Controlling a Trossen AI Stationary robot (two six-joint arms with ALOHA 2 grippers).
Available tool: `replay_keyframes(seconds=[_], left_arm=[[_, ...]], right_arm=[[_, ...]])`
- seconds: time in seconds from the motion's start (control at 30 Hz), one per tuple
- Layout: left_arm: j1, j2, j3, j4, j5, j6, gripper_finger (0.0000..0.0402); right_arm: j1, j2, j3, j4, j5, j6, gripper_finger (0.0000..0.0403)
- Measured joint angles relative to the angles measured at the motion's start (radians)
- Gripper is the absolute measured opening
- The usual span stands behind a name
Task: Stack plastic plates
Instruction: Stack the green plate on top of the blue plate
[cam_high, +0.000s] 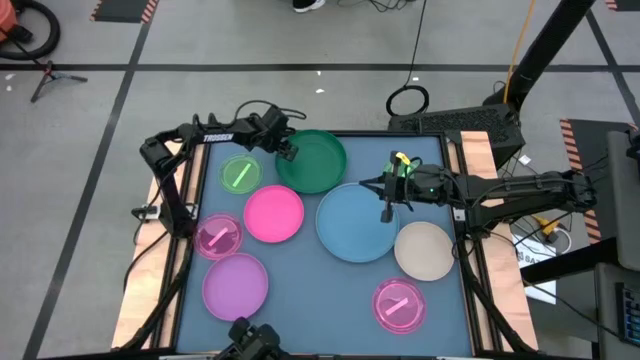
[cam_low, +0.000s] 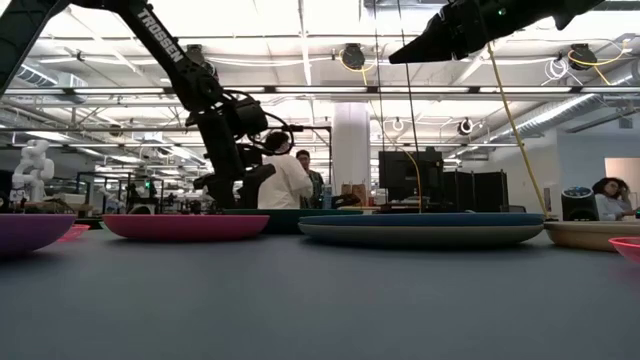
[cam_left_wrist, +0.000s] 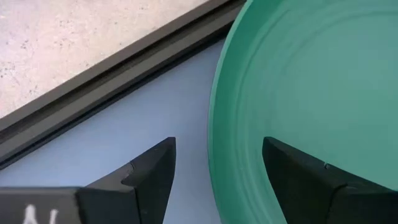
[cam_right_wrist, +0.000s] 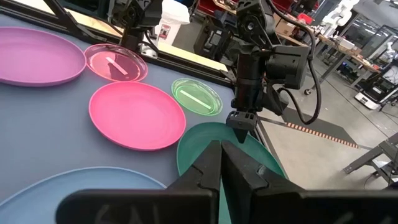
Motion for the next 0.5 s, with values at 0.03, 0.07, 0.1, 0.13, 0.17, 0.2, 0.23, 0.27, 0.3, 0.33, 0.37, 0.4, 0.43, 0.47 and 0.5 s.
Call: replay_keyframes(seconds=[0.03,0.07,0.1,0.13,0.17,0.2,0.23,0.27,0.3,0.33,0.37,0.4,0.43,0.47,0.5], left_arm=[[0.0,0.0,0.0,0.0,0.0,0.0,0.0246],[0.0,0.0,0.0,0.0,-0.001,0.001,0.0246],[-0.001,0.0,0.0,0.0,-0.004,0.001,0.0246],[-0.001,0.0,0.0,0.0,-0.016,0.003,0.0246],[-0.001,0.0,0.0,0.0,-0.028,0.004,0.0246],[-0.003,0.0,0.0,0.0,-0.035,0.004,0.0246],[-0.004,0.0,0.0,0.0,-0.038,0.004,0.0246],[-0.005,0.0,0.0,0.0,-0.04,0.004,0.0246],[-0.005,0.0,0.0,-0.001,-0.04,0.004,0.0246],[-0.005,0.0,0.0,-0.001,-0.04,0.004,0.0246],[-0.005,0.0,0.0,-0.001,-0.04,0.004,0.0246],[-0.006,0.0,0.0,-0.001,-0.04,0.003,0.0246],[-0.01,0.0,0.0,-0.001,-0.04,0.003,0.0246],[-0.013,0.0,0.0,-0.001,-0.04,0.003,0.0246],[-0.015,0.0,0.0,-0.001,-0.04,0.003,0.0246]], right_arm=[[0.0,0.0,0.0,0.0,0.0,0.0,0.0006],[0.0,0.0,0.0,0.0,0.0,0.0,0.0006],[0.0,0.0,0.0,0.0,0.0,0.0,0.0006],[0.0,0.0,0.0,0.0,0.0,0.0,0.0006],[0.0,0.0,0.0,0.0,0.0,0.0,0.0006],[0.0,0.0,0.0,0.0,0.0,0.0,0.0006],[0.0,0.0,0.0,0.0,0.0,0.0,0.0006],[0.0,0.0,0.0,0.0,0.0,0.0,0.0006],[0.0,0.0,0.0,0.0,0.0,0.0,0.0006],[0.0,0.0,0.0,0.0,0.0,0.0,0.0006],[0.0,0.0,0.0,0.0,0.0,0.0,0.0006],[0.0,0.0,0.0,0.0,0.0,0.0,0.0006],[0.0,0.0,0.0,0.0,0.0,0.0,0.0006],[0.0,0.0,0.0,0.0,0.0,0.0,0.0006],[0.0,0.0,0.0,0.0,0.0,0.0,0.0006]])
